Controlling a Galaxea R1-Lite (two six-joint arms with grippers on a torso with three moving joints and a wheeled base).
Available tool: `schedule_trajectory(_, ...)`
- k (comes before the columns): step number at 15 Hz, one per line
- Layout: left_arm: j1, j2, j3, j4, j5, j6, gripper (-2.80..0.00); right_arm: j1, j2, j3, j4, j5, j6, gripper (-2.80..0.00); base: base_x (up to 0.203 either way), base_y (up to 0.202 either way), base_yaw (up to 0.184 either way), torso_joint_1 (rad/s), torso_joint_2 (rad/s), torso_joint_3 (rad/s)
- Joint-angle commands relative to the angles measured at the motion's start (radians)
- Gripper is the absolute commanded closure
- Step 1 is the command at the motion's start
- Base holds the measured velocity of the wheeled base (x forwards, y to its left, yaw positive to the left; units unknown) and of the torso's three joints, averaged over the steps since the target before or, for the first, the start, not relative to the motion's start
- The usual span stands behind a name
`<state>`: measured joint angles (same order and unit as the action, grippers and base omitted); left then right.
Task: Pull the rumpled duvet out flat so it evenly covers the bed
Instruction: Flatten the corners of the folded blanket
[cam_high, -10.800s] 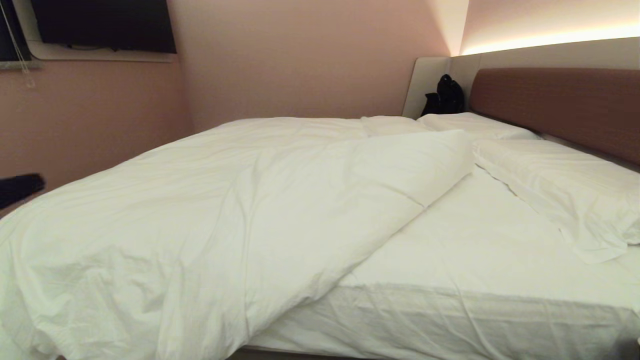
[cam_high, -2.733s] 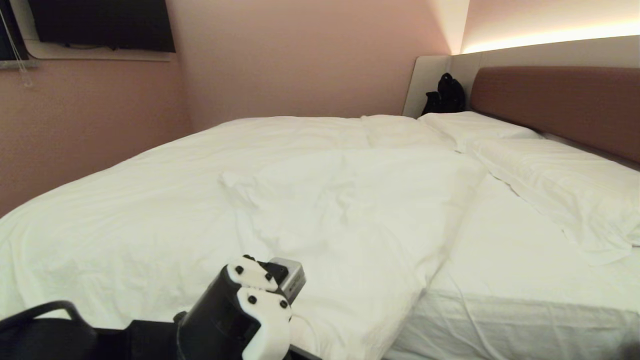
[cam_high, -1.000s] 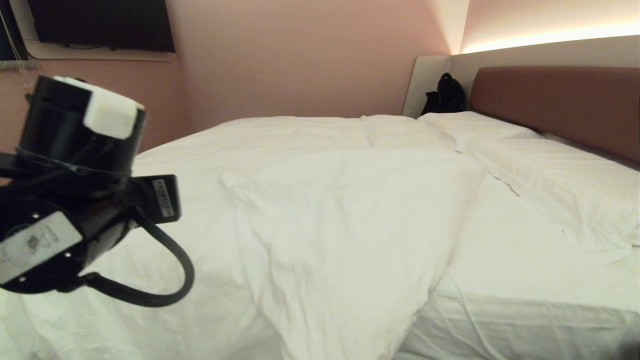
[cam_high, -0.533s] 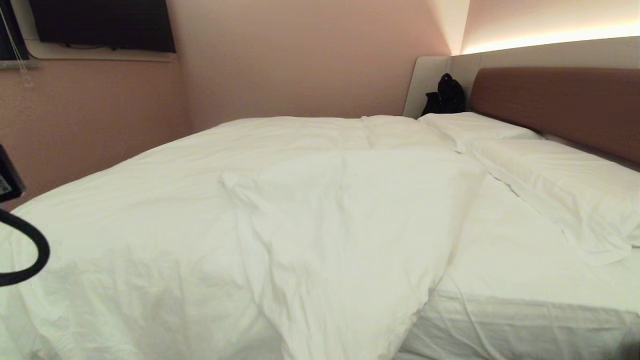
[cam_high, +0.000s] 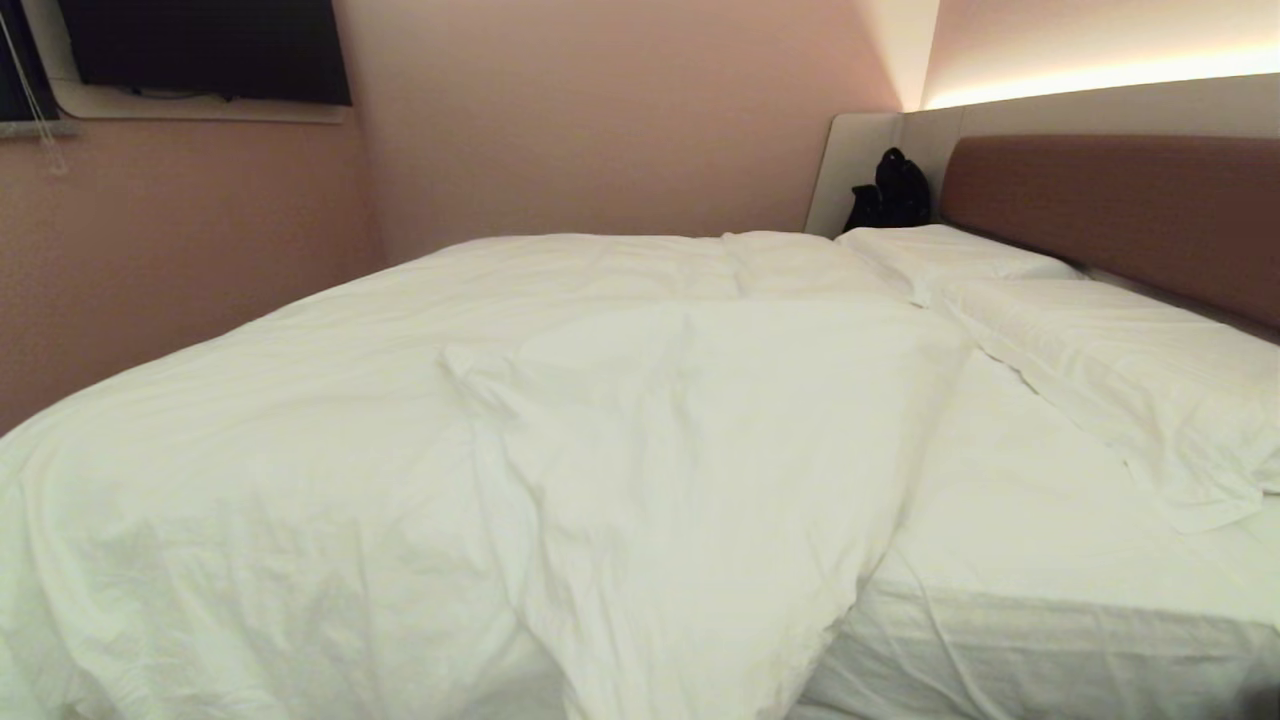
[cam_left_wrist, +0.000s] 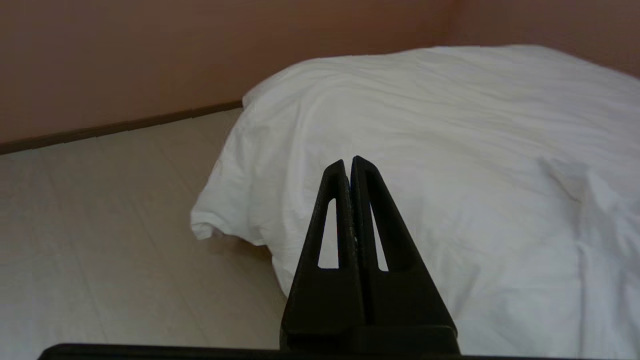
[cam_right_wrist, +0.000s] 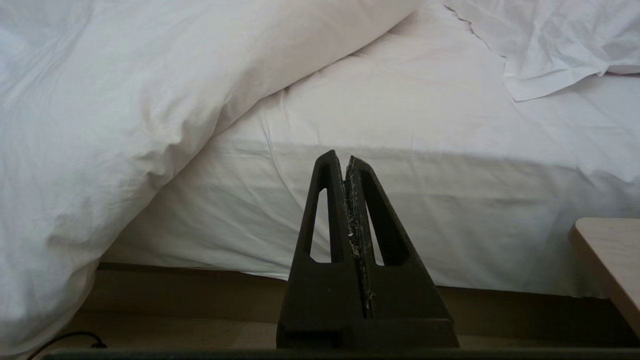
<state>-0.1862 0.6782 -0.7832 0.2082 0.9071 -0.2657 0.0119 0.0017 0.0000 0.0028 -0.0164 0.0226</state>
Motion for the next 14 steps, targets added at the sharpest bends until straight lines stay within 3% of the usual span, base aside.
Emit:
schedule_trajectory(1,0.058,-0.133,0.038,-0.009,-0.122,0.024,0.0,0.0,0.0,0.0,0.0,0.0,0.0,0.0,0.0,0.0,0.0,0.0,0.0,0.0)
schedule_trajectory(3,0.12,-0.198,0.061,-0.037,-0.451,0.097,0.0,0.0,0.0,0.0,0.0,0.0,0.0,0.0,0.0,0.0,0.0,0.0,0.0,0.0)
schedule_trajectory(6,0.189,-0.306,0.15,-0.085,-0.859,0.209,0.0,0.0,0.0,0.0,0.0,0.0,0.0,0.0,0.0,0.0,0.0,0.0,0.0,0.0)
schedule_trajectory(8,0.21,-0.355,0.239,-0.118,-0.979,0.296,0.0,0.0,0.0,0.0,0.0,0.0,0.0,0.0,0.0,0.0,0.0,0.0,0.0,0.0)
schedule_trajectory(9,0.216,-0.371,0.287,-0.142,-1.003,0.32,0.0,0.0,0.0,0.0,0.0,0.0,0.0,0.0,0.0,0.0,0.0,0.0,0.0,0.0)
schedule_trajectory(14,0.22,-0.436,0.45,-0.243,-1.018,0.357,0.0,0.0,0.0,0.0,0.0,0.0,0.0,0.0,0.0,0.0,0.0,0.0,0.0,0.0)
